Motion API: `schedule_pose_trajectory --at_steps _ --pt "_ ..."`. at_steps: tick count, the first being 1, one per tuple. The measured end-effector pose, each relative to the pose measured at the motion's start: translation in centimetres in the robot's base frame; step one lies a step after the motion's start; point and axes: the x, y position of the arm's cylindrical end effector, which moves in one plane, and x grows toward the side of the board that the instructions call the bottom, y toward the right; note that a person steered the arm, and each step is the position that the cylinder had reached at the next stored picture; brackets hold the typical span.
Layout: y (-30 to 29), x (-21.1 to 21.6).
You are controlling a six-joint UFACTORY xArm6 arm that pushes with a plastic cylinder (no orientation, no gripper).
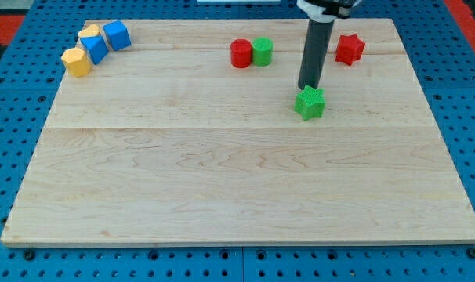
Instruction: Push the green star towards the bottom right of the board
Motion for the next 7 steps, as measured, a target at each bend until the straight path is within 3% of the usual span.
schedule_pose_trajectory --at_steps 2,4,5,6,7 --pt "3.4 10.5" --pt "-3.9 11.4" --pt "-3.7 13.9" --pt "0.9 16.6" --pt "1.4 16.6"
